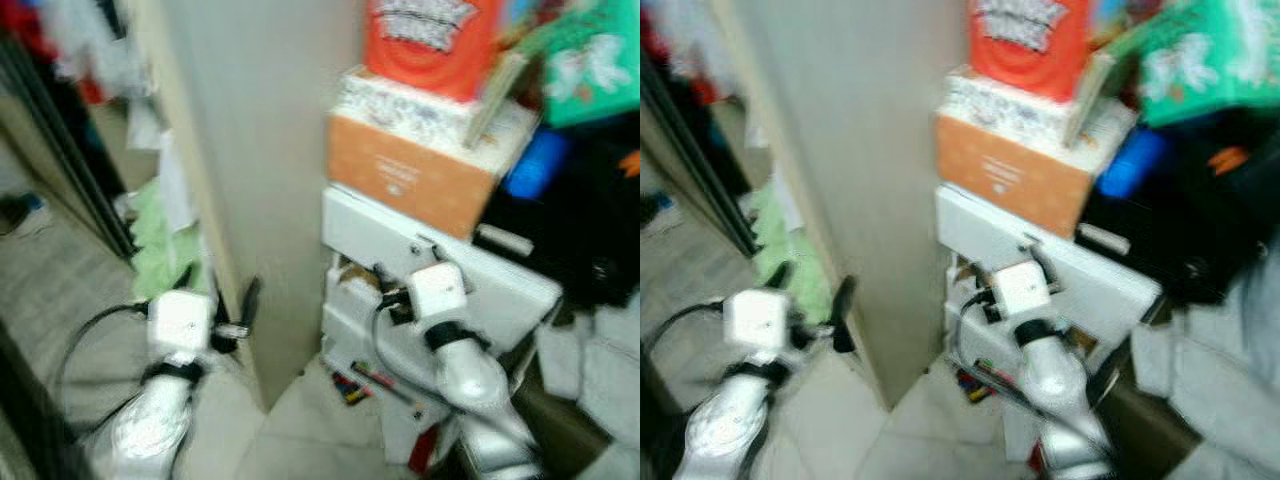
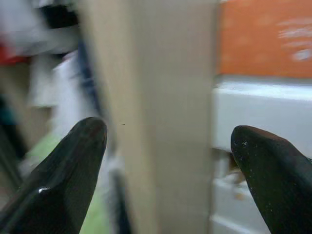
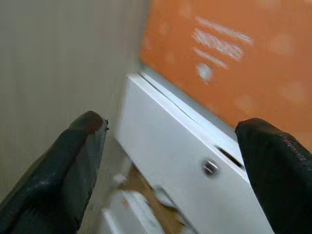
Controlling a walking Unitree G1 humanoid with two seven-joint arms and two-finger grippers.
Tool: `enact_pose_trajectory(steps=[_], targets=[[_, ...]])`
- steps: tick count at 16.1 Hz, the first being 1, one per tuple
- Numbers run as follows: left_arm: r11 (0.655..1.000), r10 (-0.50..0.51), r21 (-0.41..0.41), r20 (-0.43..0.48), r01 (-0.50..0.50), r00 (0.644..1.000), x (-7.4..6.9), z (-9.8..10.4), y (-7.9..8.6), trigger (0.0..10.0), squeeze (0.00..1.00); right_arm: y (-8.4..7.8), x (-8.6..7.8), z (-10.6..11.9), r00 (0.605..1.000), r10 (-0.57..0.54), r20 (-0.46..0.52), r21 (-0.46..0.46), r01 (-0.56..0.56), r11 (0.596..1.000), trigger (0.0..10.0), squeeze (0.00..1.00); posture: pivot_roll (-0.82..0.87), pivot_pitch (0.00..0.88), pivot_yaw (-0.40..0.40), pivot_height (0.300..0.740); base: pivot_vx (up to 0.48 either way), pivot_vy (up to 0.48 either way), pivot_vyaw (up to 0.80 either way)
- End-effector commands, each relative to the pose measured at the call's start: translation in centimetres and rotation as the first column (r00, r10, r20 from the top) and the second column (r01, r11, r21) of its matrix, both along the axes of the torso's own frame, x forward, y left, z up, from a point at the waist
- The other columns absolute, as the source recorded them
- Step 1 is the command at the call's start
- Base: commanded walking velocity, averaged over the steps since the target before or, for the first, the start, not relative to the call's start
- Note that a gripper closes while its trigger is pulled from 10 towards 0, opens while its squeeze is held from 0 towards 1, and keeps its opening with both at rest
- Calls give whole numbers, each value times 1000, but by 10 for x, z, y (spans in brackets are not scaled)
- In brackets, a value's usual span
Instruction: Clean up the room
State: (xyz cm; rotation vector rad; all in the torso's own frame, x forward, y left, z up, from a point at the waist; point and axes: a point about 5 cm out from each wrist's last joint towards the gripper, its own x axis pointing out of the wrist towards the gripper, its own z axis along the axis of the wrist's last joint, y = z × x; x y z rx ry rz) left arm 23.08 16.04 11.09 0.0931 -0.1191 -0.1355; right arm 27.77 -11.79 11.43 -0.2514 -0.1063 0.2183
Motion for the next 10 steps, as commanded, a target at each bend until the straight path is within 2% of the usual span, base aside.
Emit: enact_pose_trajectory(steps=[1, 4, 10], targets=[[1000, 14, -2, 10, -14, 1000, -3, 2, -1, 10000, 0, -9, -4, -1, 1000, -22, -10, -11, 22, 1000, 10000, 0, -14, 61, -33, 740, 0, 0, 538], [1000, 24, 16, 21, -24, 999, -7, 0, -2, 10000, 0, -11, -7, -5, 1000, -18, -23, -19, 18, 1000, 10000, 0, -15, 57, -39, 740, 0, 0, 527], [999, 31, 12, 35, -31, 999, -2, 2, -3, 10000, 0, -10, -4, -3, 1000, -11, -19, -23, 11, 1000, 10000, 0, -15, 42, -43, 740, 0, 0, 501]])
